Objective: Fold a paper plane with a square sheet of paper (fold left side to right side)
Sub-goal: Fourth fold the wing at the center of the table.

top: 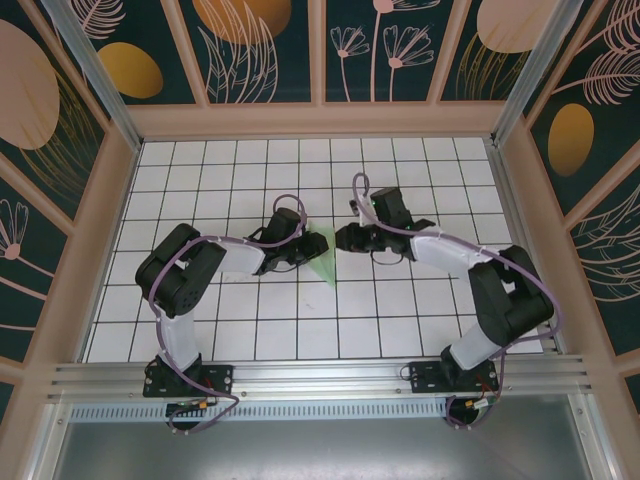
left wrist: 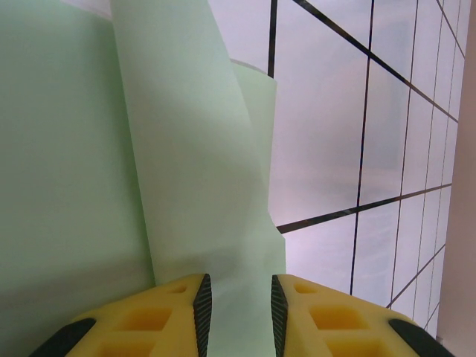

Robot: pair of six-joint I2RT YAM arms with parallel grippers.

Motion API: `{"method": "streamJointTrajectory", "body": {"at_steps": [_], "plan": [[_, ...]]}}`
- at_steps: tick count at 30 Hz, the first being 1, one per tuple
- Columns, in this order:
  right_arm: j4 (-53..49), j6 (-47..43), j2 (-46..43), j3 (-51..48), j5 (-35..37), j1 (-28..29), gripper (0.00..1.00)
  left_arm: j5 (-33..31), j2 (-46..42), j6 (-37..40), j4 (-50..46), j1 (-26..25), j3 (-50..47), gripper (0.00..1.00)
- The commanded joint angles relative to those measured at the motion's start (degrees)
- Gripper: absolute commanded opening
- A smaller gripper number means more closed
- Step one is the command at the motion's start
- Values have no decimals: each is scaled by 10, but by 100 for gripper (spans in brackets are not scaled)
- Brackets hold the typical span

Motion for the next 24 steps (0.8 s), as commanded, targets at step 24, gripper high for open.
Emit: {"method": "streamJointTrajectory", "body": {"at_steps": [24], "plan": [[33,26,76,-34,32,87,22,-26,20,5,-67,0,-18,31]]}}
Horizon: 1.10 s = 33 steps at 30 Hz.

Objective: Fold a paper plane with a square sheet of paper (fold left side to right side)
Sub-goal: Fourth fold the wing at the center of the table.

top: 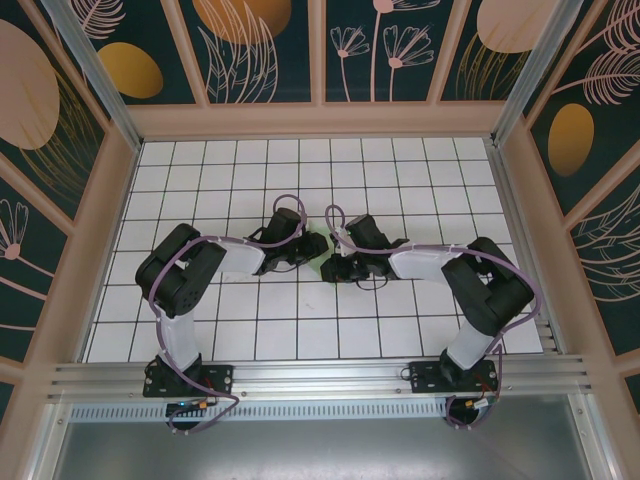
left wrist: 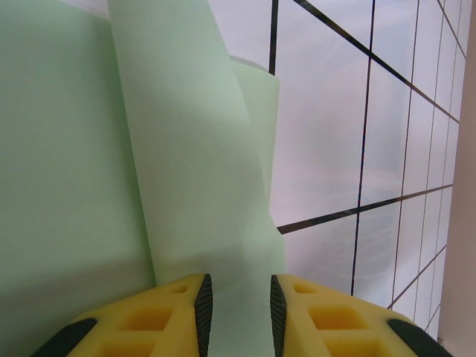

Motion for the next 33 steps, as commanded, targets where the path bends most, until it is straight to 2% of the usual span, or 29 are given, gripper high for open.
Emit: {"method": "streamJointTrajectory", "body": {"at_steps": [1,33], "plan": [[-2,-4,9,7,8,2,22,-24,20,4,-66,0,-18,31],[-1,4,26,-21,29,1,22,-24,22,6,-69,0,-15,31]]}}
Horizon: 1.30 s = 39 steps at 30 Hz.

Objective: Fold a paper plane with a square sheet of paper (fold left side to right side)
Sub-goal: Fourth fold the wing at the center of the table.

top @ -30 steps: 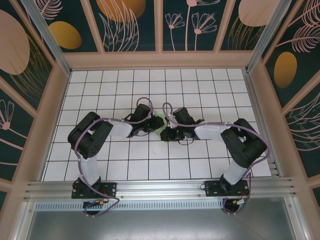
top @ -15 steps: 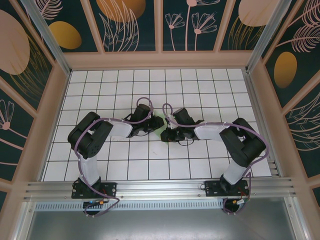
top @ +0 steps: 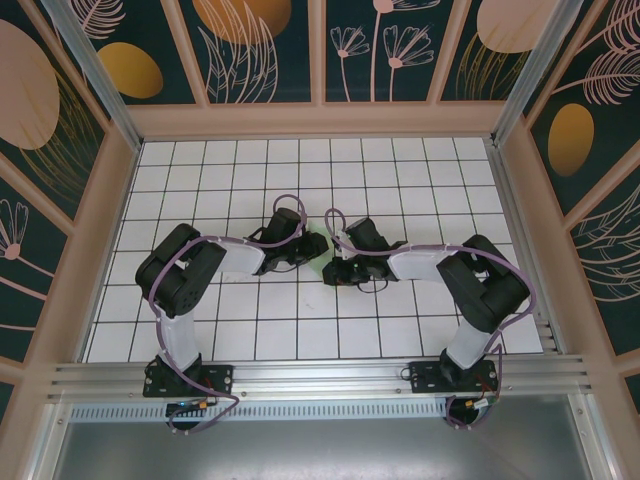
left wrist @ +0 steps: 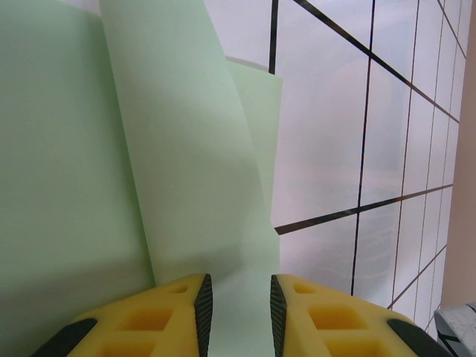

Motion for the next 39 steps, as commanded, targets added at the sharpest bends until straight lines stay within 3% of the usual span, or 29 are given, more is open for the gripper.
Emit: {"method": "streamJointTrajectory", "body": {"at_steps": [1,21,39], "plan": [[-11,0,11,-9,15,1,22,-24,23,7,-69,-1,-14,31],[-32,9,15,-49,18,13,21,-27,28,6,-71,-1,-12,31],[-80,11,-48,-77,20,46,20,-31,29,8,-76,0,-13,31]]}}
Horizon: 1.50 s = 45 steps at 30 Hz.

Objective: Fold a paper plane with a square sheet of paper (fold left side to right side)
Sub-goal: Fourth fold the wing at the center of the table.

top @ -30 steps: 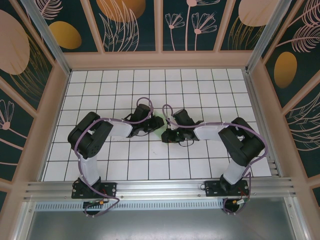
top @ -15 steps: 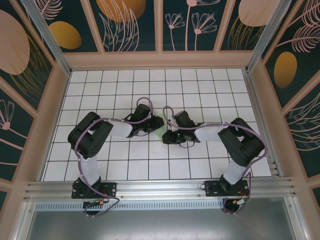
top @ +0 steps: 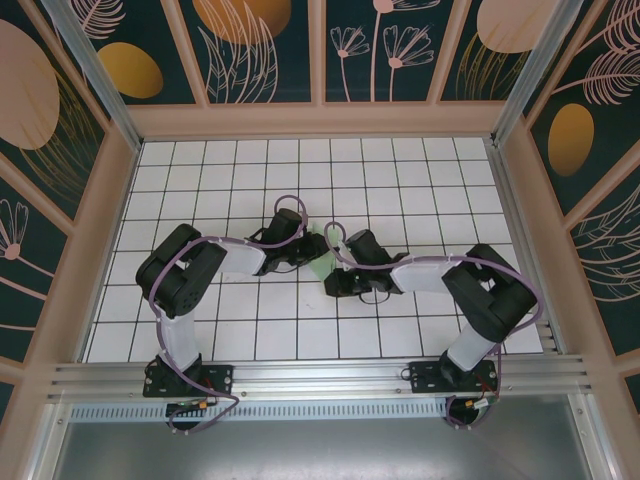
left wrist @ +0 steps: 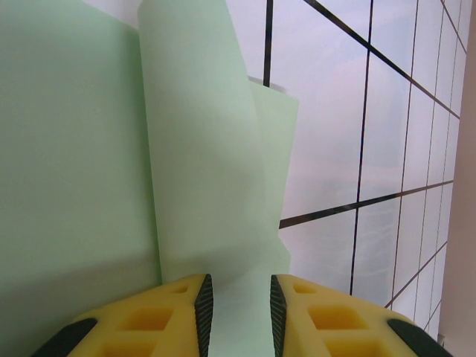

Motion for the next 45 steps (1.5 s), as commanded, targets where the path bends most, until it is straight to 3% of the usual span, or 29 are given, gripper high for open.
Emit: {"method": "streamJointTrajectory", "body": {"at_steps": [1,11,26,45], "plan": [[-105,5,-12,-15,-13,11,20,-30,28,8,-74,3,-14,31],[-66,0,-96,15,-35,-33,22,-28,17,7,-72,2,-16,31],[35,10,6,59,-13,-34,21,-25,17,7,-71,2,-14,31],[-21,-24,71,57,26,-22,21,-28,19,8,-74,1,-13,31]]}}
